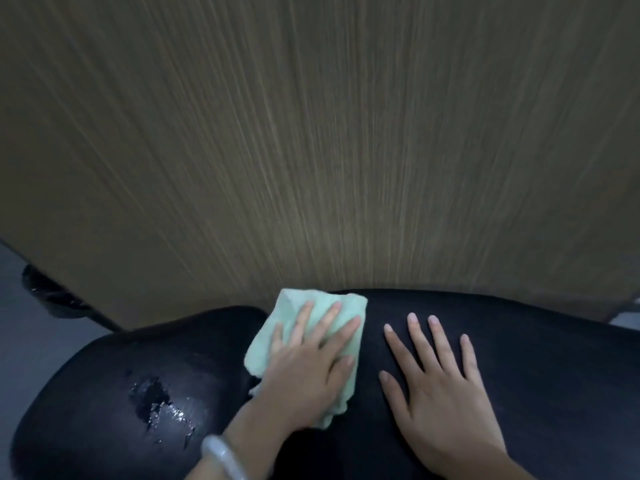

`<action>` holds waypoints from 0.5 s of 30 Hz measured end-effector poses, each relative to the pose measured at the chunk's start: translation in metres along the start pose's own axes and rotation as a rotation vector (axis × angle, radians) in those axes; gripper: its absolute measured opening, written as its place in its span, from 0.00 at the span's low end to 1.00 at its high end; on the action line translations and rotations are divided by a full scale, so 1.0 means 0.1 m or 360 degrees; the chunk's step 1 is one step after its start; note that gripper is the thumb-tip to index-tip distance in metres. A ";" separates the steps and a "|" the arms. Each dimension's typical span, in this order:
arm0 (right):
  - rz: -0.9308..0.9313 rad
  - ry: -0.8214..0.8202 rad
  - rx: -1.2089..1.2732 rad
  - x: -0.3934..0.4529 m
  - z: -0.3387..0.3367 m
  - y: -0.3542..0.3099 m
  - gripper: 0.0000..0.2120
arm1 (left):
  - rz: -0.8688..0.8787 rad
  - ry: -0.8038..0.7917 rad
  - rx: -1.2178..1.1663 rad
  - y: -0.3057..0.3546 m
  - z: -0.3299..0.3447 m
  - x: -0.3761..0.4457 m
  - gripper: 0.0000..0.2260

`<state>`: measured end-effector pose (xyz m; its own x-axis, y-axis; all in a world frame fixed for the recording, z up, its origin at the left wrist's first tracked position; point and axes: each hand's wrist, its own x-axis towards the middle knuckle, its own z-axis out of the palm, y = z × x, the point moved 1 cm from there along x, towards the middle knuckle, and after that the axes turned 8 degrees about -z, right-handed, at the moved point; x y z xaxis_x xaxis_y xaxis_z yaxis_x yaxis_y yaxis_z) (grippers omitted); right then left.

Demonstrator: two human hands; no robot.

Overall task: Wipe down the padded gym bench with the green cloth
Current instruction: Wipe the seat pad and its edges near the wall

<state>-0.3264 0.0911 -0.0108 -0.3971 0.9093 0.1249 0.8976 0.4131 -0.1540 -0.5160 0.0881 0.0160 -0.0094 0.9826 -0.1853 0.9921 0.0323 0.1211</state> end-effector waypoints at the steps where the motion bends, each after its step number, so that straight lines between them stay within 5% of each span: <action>1: 0.0004 0.0011 0.0007 -0.01 0.00 0.00 0.31 | -0.0052 -0.0012 -0.0021 -0.06 0.00 -0.08 0.24; 7: 0.0008 0.0122 0.0058 0.00 0.04 -0.03 0.32 | -0.0284 0.0029 -0.0039 0.03 0.00 0.24 0.24; 15: -0.0003 0.0287 0.0088 0.02 0.12 0.01 0.29 | 0.0101 0.0046 0.0178 0.14 -0.08 0.72 0.23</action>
<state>-0.3286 0.0944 -0.0221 -0.3534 0.8867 0.2982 0.8830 0.4215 -0.2068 -0.5039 0.1610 0.0126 0.0516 0.9870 -0.1524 0.9986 -0.0488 0.0218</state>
